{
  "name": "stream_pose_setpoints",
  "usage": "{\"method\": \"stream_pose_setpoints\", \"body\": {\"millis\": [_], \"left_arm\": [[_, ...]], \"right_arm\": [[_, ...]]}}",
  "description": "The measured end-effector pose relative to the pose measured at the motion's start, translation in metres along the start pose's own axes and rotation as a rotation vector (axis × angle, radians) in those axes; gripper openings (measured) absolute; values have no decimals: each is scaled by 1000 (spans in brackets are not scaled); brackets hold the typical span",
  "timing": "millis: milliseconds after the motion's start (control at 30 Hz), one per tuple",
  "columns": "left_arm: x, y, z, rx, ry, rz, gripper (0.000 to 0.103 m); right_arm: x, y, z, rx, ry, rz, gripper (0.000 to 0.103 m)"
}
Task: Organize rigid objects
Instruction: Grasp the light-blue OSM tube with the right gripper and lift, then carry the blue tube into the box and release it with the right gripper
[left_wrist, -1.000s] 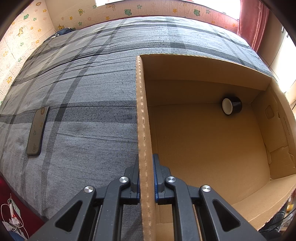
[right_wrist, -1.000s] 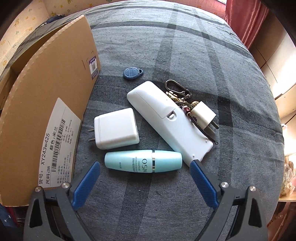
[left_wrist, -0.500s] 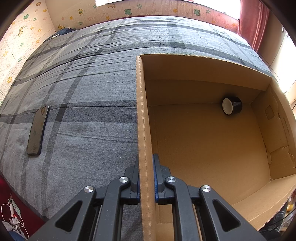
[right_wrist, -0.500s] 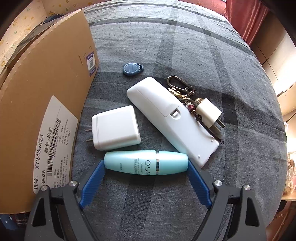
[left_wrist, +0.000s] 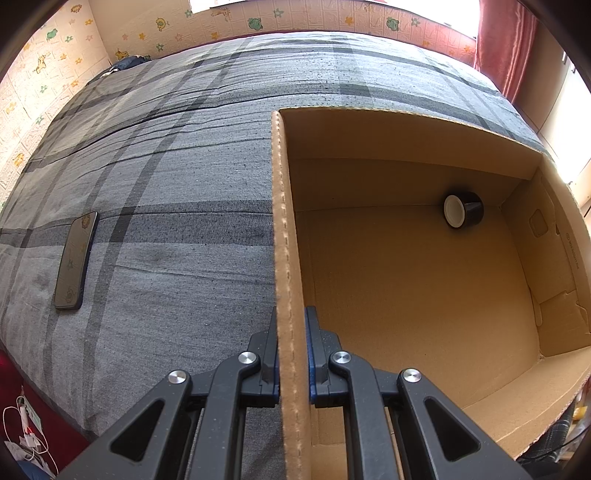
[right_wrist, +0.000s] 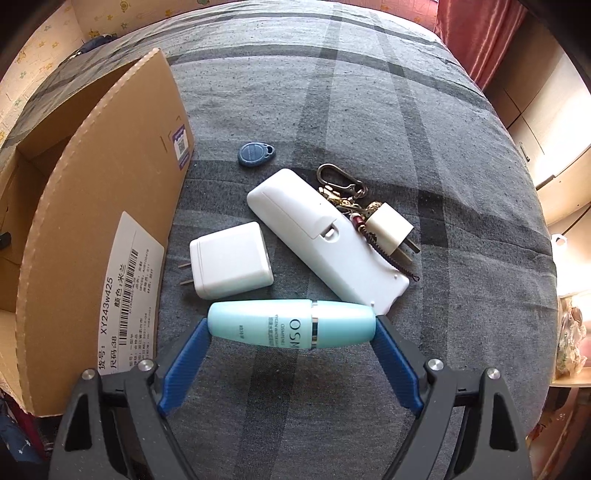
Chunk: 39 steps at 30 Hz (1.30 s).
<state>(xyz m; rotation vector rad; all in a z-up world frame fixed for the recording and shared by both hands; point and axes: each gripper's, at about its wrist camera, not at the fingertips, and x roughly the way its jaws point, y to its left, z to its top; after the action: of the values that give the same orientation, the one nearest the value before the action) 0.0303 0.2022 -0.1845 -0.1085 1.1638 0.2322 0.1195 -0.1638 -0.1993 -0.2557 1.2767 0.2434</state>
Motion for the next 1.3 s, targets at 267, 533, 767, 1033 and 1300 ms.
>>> {"method": "stream_pose_setpoints", "body": {"millis": [267, 533, 767, 1033, 1300], "left_arm": [[0, 0, 0, 0, 0, 1, 10], [0, 0, 0, 2, 1, 2, 10], [0, 0, 0, 1, 1, 2, 10], [0, 1, 0, 3, 2, 3, 10], [0, 1, 0, 2, 2, 2, 10]], "right_arm": [[-29, -1, 9, 16, 0, -7, 90], [-63, 5, 21, -11, -16, -21, 90], [-88, 19, 32, -54, -36, -22, 90], [-109, 45, 46, -110, -68, 7, 90], [-114, 89, 57, -192, -96, 57, 90]]}}
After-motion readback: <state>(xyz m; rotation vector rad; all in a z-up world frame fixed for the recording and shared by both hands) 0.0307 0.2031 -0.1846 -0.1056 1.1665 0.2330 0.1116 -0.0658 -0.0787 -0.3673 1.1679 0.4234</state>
